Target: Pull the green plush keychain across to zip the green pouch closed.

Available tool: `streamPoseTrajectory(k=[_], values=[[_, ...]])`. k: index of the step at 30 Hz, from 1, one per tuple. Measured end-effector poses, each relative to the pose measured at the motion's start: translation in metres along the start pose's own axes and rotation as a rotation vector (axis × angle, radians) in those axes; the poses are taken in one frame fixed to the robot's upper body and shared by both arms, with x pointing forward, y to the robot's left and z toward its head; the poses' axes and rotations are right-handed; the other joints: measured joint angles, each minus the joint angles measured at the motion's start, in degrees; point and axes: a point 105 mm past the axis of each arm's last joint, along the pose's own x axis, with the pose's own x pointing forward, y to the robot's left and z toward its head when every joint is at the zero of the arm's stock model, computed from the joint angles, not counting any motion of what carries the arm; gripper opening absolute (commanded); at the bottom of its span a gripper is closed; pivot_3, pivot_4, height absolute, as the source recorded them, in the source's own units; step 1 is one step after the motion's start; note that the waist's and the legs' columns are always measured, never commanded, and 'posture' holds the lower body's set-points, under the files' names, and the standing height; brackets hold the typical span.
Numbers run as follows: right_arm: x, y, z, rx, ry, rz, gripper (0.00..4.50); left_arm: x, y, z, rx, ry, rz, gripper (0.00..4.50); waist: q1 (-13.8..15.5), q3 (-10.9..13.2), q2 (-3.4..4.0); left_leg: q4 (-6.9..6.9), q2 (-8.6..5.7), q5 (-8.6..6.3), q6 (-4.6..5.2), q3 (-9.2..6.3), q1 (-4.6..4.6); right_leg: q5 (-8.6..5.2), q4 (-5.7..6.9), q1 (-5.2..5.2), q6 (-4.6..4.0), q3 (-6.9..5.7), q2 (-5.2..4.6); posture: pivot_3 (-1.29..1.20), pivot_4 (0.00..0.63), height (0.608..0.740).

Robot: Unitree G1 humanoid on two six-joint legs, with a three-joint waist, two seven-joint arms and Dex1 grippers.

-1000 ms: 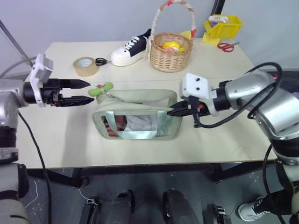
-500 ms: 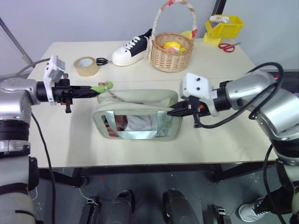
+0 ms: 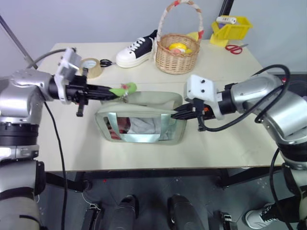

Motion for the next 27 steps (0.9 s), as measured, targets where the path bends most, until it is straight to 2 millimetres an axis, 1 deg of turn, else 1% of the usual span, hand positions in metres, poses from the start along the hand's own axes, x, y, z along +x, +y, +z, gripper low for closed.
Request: streamPoseTrajectory(k=[3, 6, 8, 10, 13, 15, 17, 20, 23, 26, 27], values=[[0.0, -0.001, 0.0, 0.001, -0.001, -0.008, 0.0, 0.002, 0.001, -0.003, -0.035, 0.007, -0.003, 2.56, 0.1, 0.0, 0.0, 0.02, 0.0, 0.0, 0.0, 0.0, 0.0, 0.0, 0.0, 0.0, 0.0, 0.0, -0.01, 0.0, 0.15, 0.695], [0.001, -0.001, 0.001, 0.003, -0.004, -0.014, 0.0, 0.001, 0.003, -0.004, -0.017, 0.024, 0.02, 4.01, 0.1, 0.0, 0.0, 0.02, 0.01, 0.0, 0.0, 0.0, 0.0, 0.0, 0.0, 0.0, 0.0, 0.0, -0.01, 0.0, 0.15, 0.695], [0.002, -0.002, 0.001, 0.005, -0.006, -0.015, 0.0, -0.001, 0.004, -0.003, -0.006, 0.035, 0.026, 4.01, 0.0, 0.0, 0.0, 0.01, 0.01, 0.0, 0.0, 0.0, 0.0, 0.0, 0.0, 0.0, 0.0, 0.0, -0.01, 0.0, 0.15, 0.695], [0.002, -0.002, 0.001, 0.006, -0.008, -0.016, 0.0, -0.009, 0.003, -0.001, -0.012, 0.04, 0.033, 4.01, -0.1, 0.0, 0.0, 0.0, 0.01, 0.0, 0.0, 0.0, 0.0, 0.0, 0.0, 0.0, 0.0, 0.0, 0.0, 0.0, 0.15, 0.695], [0.003, -0.002, 0.001, 0.009, -0.011, -0.016, 0.0, -0.029, 0.001, -0.001, -0.021, 0.079, 0.076, 4.01, -0.4, 0.0, 0.0, -0.02, 0.02, 0.0, 0.0, 0.0, 0.0, 0.0, 0.0, -0.01, 0.0, 0.0, 0.0, 0.0, 0.15, 0.695], [0.003, -0.003, 0.0, 0.016, -0.012, -0.016, 0.0, -0.038, -0.002, -0.006, -0.03, 0.099, 0.097, 4.01, -0.4, 0.0, 0.0, -0.03, 0.04, 0.0, 0.0, 0.0, 0.01, 0.0, 0.0, -0.01, 0.0, 0.0, -0.02, 0.0, 0.15, 0.695], [0.004, -0.003, 0.0, 0.021, -0.015, -0.015, 0.0, -0.041, -0.006, -0.015, -0.065, 0.107, 0.104, 4.01, -0.3, 0.0, 0.0, -0.02, 0.06, 0.0, 0.0, -0.01, 0.01, 0.0, 0.0, 0.0, 0.0, 0.0, -0.02, 0.0, 0.15, 0.695], [0.004, -0.003, 0.001, 0.02, -0.018, -0.013, 0.0, -0.047, -0.011, -0.021, -0.089, 0.109, 0.119, 4.01, -0.3, 0.0, 0.0, -0.02, 0.07, 0.0, 0.0, -0.01, 0.01, 0.0, 0.0, 0.0, 0.0, 0.0, -0.03, 0.0, 0.15, 0.695], [0.004, -0.003, 0.001, 0.021, -0.019, -0.012, 0.0, -0.047, -0.021, -0.025, -0.115, 0.113, 0.1, 3.24, -0.4, 0.0, 0.0, -0.04, 0.09, 0.0, 0.0, -0.01, 0.02, 0.0, 0.0, 0.0, -0.01, 0.01, -0.04, 0.0, 0.15, 0.695], [0.004, -0.003, 0.0, 0.022, -0.018, -0.011, 0.0, -0.044, -0.021, -0.034, -0.137, 0.121, 0.125, 1.8, -0.3, 0.0, 0.0, -0.02, 0.08, 0.0, 0.01, -0.01, 0.02, 0.0, 0.0, 0.0, -0.01, 0.0, -0.04, 0.0, 0.15, 0.695], [0.004, -0.003, 0.0, 0.022, -0.018, -0.011, 0.0, -0.043, -0.019, -0.035, -0.135, 0.123, 0.138, 1.39, -0.2, 0.0, 0.0, -0.02, 0.07, 0.0, 0.01, -0.01, 0.02, 0.0, 0.0, 0.0, -0.01, 0.0, -0.03, 0.0, 0.15, 0.695]])
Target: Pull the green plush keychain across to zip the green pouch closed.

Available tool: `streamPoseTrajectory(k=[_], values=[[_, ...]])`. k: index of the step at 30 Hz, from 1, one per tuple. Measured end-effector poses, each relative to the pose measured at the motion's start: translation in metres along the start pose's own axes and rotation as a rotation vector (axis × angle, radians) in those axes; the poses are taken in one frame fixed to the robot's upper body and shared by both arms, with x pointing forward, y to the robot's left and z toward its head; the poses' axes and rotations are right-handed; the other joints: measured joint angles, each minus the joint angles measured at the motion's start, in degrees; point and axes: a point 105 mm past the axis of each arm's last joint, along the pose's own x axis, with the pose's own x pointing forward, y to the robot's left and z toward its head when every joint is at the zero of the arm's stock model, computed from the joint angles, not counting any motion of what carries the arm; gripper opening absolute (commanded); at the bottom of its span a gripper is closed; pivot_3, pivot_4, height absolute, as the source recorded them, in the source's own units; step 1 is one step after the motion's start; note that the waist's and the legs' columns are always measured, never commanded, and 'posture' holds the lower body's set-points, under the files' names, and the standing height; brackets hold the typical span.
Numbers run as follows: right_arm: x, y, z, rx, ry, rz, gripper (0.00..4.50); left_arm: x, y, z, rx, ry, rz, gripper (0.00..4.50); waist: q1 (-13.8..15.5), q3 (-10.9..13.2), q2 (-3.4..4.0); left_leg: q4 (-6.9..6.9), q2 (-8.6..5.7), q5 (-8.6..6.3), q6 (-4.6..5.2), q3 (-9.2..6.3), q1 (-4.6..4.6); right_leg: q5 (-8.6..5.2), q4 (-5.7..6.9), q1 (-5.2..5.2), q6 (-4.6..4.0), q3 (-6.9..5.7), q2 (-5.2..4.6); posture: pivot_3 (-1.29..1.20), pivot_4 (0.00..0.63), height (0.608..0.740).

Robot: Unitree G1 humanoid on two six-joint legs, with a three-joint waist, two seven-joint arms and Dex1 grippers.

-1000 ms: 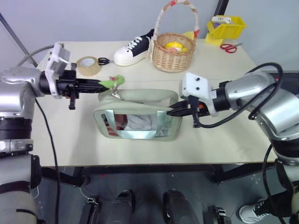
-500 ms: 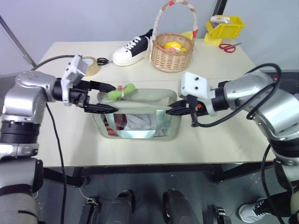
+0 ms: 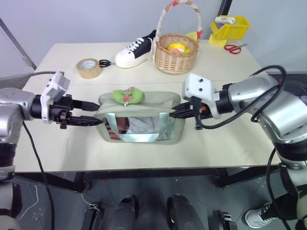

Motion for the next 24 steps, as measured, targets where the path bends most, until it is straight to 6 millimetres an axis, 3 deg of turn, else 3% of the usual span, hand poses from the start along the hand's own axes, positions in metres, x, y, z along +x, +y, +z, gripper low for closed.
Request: streamPoseTrajectory(k=[2, 3, 10, 11, 14, 17, 20, 24], values=[[0.0, 0.0, 0.0, 0.002, 0.001, 0.0, 0.0, 0.001, 0.001, 0.0, 0.002, -0.003, 0.006, 0.34, 0.0, 0.0, 0.0, 0.0, 0.0, 0.0, 0.0, 0.02, 0.0, 0.0, 0.0, 0.0, 0.0, 0.01, 0.0, 0.0, 0.15, 0.695], [0.0, 0.0, 0.0, 0.002, 0.001, 0.0, 0.0, 0.002, 0.001, 0.0, 0.006, -0.005, 0.009, 0.04, 0.0, 0.0, 0.0, -0.01, 0.0, 0.0, 0.0, 0.01, 0.0, 0.0, 0.0, 0.0, 0.0, 0.0, 0.0, 0.0, 0.15, 0.695], [0.0, 0.0, -0.001, 0.018, 0.006, 0.003, 0.0, 0.004, 0.004, -0.001, 0.042, 0.009, 0.035, 0.04, 0.1, 0.0, 0.0, -0.01, 0.0, 0.0, 0.0, 0.02, 0.0, 0.0, 0.0, 0.0, 0.0, 0.0, -0.01, 0.0, 0.15, 0.695], [-0.001, 0.001, -0.001, 0.024, 0.005, 0.006, 0.61, 0.005, 0.005, -0.001, 0.052, 0.008, 0.04, 0.0, 0.2, 0.0, 0.0, 0.0, -0.01, 0.0, 0.0, 0.01, 0.0, 0.0, 0.0, 0.0, 0.0, 0.0, -0.01, 0.0, 0.15, 0.695], [-0.006, 0.002, 0.013, 0.045, -0.07, 0.034, 1.53, 0.004, 0.007, -0.001, 0.066, 0.011, 0.05, 0.0, 0.2, 0.0, 0.01, -0.01, -0.01, 0.0, 0.0, 0.03, 0.0, 0.0, 0.0, 0.0, 0.0, 0.02, -0.02, 0.0, 0.15, 0.695], [-0.017, -0.004, 0.056, 0.024, -0.221, 0.037, 2.95, 0.007, 0.008, 0.0, 0.08, 0.011, 0.048, 0.0, 0.2, 0.0, 0.01, -0.01, 0.0, 0.0, 0.0, 0.01, 0.03, 0.0, 0.01, 0.01, 0.0, 0.0, 0.0, 0.0, 0.15, 0.695], [-0.016, -0.009, 0.079, 0.008, -0.287, 0.027, 2.95, 0.009, 0.009, 0.0, 0.092, 0.007, 0.046, 0.0, 0.3, 0.0, -0.01, 0.0, -0.02, 0.0, 0.0, 0.01, 0.04, 0.0, 0.0, 0.05, 0.0, 0.0, -0.01, 0.0, 0.15, 0.695], [0.013, -0.016, 0.083, 0.044, -0.273, 0.029, 2.95, 0.01, 0.009, 0.001, 0.094, 0.004, 0.045, 0.0, 0.3, 0.0, -0.01, 0.01, -0.04, 0.01, 0.01, 0.01, 0.04, 0.0, 0.01, 0.04, 0.0, 0.0, -0.02, 0.0, 0.15, 0.695]])
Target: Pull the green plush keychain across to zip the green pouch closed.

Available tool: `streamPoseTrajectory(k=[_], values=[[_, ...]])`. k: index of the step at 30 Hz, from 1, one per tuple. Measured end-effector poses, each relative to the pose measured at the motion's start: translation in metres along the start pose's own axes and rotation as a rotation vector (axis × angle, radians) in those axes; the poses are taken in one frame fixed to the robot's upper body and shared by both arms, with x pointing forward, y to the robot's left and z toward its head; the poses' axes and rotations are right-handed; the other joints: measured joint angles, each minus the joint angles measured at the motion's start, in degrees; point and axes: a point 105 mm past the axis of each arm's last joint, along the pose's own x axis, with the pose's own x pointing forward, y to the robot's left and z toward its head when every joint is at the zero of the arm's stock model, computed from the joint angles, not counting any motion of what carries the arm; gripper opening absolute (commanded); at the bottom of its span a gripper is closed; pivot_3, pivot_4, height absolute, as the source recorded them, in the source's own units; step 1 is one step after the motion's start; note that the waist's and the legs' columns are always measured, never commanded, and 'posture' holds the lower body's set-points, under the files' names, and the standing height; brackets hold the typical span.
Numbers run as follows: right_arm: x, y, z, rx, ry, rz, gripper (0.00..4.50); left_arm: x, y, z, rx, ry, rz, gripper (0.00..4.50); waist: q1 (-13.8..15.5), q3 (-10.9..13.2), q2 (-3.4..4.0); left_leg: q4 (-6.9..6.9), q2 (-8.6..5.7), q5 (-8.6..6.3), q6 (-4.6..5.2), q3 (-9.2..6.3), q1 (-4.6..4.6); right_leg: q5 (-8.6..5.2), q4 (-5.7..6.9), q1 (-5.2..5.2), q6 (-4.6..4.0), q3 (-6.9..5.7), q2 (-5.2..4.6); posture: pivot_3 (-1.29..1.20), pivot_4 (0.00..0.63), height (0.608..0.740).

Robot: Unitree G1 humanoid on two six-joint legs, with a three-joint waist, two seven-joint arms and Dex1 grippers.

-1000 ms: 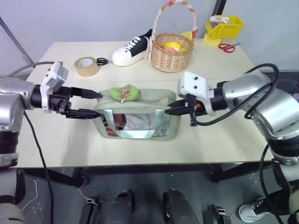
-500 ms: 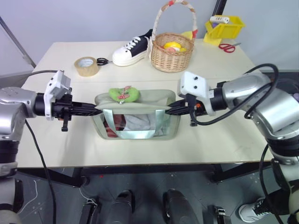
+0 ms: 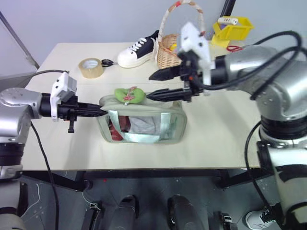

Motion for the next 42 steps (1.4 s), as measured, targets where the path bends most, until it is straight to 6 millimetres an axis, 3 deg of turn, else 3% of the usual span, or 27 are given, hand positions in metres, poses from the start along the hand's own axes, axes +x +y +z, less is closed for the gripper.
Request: streamPoseTrajectory(k=[3, 5, 7, 10, 31, 38, 42], values=[[0.027, -0.003, -0.003, -0.021, 0.044, -0.008, 2.95, 0.0, 0.0, 0.0, 0.001, 0.0, 0.002, 0.0, -0.1, 0.0, 0.0, -0.02, -0.02, 0.0, 0.0, 0.0, 0.0, 0.0, 0.01, -0.03, 0.0, 0.0, 0.01, 0.0, 0.15, 0.695], [0.046, -0.01, -0.008, -0.062, 0.097, -0.04, 2.46, 0.0, 0.0, 0.0, 0.002, 0.001, 0.002, 0.0, -0.1, 0.0, 0.0, -0.02, -0.05, 0.0, -0.01, 0.0, 0.0, 0.0, 0.01, -0.04, 0.0, 0.0, 0.02, 0.0, 0.15, 0.695], [0.055, -0.014, -0.017, -0.076, 0.138, -0.057, 1.66, 0.001, -0.001, 0.001, 0.008, 0.002, 0.001, 0.0, 0.1, 0.0, 0.0, 0.0, -0.04, 0.0, -0.01, -0.02, 0.0, 0.0, 0.01, -0.02, 0.0, -0.01, 0.0, 0.0, 0.15, 0.695], [0.058, -0.018, -0.023, -0.085, 0.163, -0.064, 0.08, 0.001, -0.002, 0.0, 0.007, 0.002, 0.005, 0.0, 0.1, 0.0, 0.0, 0.0, -0.05, 0.0, -0.01, -0.01, -0.01, 0.0, 0.0, -0.01, 0.01, 0.0, -0.03, 0.0, 0.15, 0.695], [0.045, -0.009, -0.021, -0.135, 0.166, 0.003, 0.03, 0.001, 0.0, 0.0, 0.012, 0.008, 0.014, 0.0, 0.0, 0.0, 0.0, -0.01, -0.06, 0.0, -0.01, -0.02, -0.01, 0.0, 0.01, -0.02, 0.0, -0.01, 0.03, 0.0, 0.15, 0.695], [0.044, -0.016, -0.025, -0.161, 0.182, -0.032, 3.36, 0.001, 0.0, 0.001, 0.021, 0.01, 0.01, 0.0, 0.0, 0.0, 0.0, -0.01, -0.06, 0.0, -0.01, -0.02, -0.01, 0.0, 0.01, -0.03, 0.0, -0.01, 0.03, 0.0, 0.15, 0.695], [0.044, -0.019, -0.028, -0.18, 0.2, -0.037, 3.36, 0.001, 0.0, 0.001, 0.021, 0.01, 0.008, 0.0, 0.0, 0.0, 0.0, -0.01, -0.06, 0.0, -0.01, -0.01, -0.01, 0.0, 0.01, -0.03, 0.0, -0.01, 0.03, 0.0, 0.15, 0.695]])
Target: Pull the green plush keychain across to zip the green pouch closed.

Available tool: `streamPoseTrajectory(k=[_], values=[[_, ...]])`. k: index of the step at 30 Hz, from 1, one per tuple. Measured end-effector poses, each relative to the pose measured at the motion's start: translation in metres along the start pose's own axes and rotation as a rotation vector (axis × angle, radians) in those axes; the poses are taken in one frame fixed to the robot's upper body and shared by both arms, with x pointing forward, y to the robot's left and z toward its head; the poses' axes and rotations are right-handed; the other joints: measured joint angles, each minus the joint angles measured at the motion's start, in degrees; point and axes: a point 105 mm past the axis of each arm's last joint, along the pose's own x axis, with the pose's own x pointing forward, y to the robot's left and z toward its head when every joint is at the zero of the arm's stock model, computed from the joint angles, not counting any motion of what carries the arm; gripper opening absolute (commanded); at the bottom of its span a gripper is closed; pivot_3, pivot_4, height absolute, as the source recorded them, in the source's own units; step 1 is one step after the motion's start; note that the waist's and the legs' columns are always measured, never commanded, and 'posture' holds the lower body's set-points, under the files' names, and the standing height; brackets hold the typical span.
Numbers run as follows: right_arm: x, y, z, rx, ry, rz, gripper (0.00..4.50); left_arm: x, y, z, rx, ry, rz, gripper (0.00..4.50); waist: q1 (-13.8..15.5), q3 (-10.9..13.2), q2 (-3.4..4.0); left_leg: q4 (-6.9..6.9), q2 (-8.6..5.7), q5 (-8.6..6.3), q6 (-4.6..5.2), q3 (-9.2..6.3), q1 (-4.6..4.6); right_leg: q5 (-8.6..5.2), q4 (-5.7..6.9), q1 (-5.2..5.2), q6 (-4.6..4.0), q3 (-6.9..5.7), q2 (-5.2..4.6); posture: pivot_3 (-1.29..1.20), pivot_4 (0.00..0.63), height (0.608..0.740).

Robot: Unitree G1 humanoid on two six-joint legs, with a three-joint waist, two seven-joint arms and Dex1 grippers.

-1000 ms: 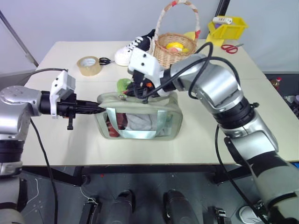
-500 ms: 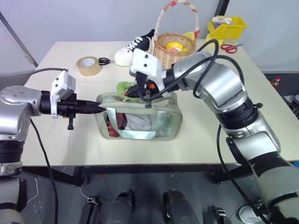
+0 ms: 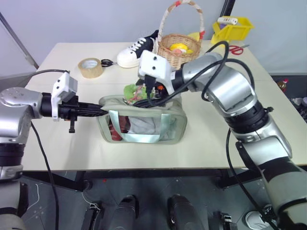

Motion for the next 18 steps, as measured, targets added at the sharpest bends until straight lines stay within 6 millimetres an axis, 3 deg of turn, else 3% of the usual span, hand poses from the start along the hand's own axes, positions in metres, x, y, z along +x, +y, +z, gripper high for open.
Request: streamPoseTrajectory(k=[3, 7, 8, 14, 18], values=[[0.001, 0.002, -0.002, -0.03, 0.017, 0.015, 2.38, 0.0, 0.0, 0.0, 0.0, 0.0, 0.0, 0.0, 0.0, 0.0, 0.0, 0.0, 0.0, 0.0, 0.0, 0.0, 0.0, 0.0, 0.0, 0.0, 0.0, 0.0, 0.0, 0.0, 0.15, 0.695], [0.002, 0.002, -0.005, -0.065, 0.041, 0.015, 0.33, 0.0, 0.0, 0.0, 0.0, 0.0, 0.002, 0.0, 0.0, 0.0, 0.0, 0.0, 0.0, 0.0, 0.0, 0.0, 0.0, 0.0, 0.0, 0.0, 0.0, 0.0, 0.0, 0.0, 0.15, 0.695], [0.002, 0.001, -0.006, -0.063, 0.044, 0.013, 0.07, 0.0, 0.0, 0.0, 0.0, 0.0, 0.002, 0.0, 0.0, 0.0, 0.0, 0.0, 0.0, 0.0, 0.0, 0.0, 0.0, 0.0, 0.0, 0.0, 0.0, 0.0, 0.0, 0.0, 0.15, 0.695], [0.001, -0.001, -0.007, -0.047, 0.048, 0.004, 0.07, 0.0, 0.0, 0.0, 0.0, 0.0, 0.004, 0.0, 0.0, 0.0, 0.0, 0.0, 0.0, 0.0, 0.0, 0.0, 0.0, 0.0, 0.0, 0.0, 0.0, 0.0, 0.0, 0.0, 0.15, 0.695], [-0.011, -0.005, -0.007, 0.026, 0.026, -0.004, 0.07, 0.0, 0.001, 0.0, 0.001, 0.0, 0.007, 0.0, 0.1, 0.0, 0.0, 0.0, 0.01, 0.0, 0.0, -0.01, 0.0, 0.0, 0.0, 0.0, 0.0, 0.0, -0.01, 0.0, 0.15, 0.695]])
